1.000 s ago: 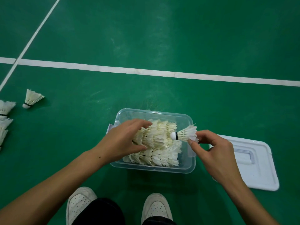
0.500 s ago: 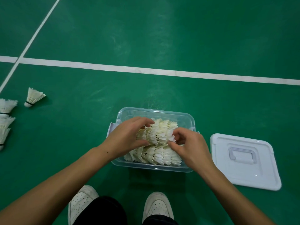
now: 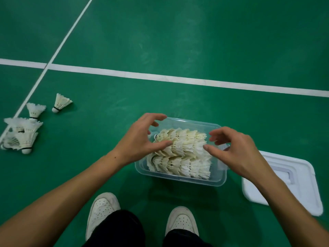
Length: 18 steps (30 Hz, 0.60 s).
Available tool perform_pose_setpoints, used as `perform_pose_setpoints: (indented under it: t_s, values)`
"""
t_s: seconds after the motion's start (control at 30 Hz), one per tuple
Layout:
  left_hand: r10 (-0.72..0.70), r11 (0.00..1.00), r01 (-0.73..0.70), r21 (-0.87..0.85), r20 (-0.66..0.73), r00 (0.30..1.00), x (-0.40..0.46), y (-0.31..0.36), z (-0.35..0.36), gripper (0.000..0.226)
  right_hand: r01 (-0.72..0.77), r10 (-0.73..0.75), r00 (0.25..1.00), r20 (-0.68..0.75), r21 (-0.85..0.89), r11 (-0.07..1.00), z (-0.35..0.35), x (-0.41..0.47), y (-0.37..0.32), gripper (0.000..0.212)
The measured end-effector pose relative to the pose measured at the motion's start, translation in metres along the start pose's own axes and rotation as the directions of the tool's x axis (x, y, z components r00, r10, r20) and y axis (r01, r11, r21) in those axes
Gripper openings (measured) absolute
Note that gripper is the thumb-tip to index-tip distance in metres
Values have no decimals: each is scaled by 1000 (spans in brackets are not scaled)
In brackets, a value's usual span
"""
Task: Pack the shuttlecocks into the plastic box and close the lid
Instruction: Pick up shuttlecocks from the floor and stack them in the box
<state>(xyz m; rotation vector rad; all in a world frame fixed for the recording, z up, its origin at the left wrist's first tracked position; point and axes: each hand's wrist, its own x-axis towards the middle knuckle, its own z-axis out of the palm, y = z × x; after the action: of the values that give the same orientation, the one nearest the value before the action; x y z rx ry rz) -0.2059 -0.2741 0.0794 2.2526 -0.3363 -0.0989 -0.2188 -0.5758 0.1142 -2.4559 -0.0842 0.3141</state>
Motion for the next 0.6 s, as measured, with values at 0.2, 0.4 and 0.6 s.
perform_pose_setpoints:
  t_s: [0.2,0.4,0.6]
  values:
    - [-54,998,57,18,-124,991,-24,-9,-54,77,215,-214,977,22,-66,974,29,23,-60,66]
    - [-138,989,147,16,-254,957,-78,-51,-108,70,404,-387,908,161,-88,911,99,57,-138,70]
    - [-271,958,287,-23,-411,870,-142,-122,-167,66,520,-489,836,250,-76,851,181,91,-216,69]
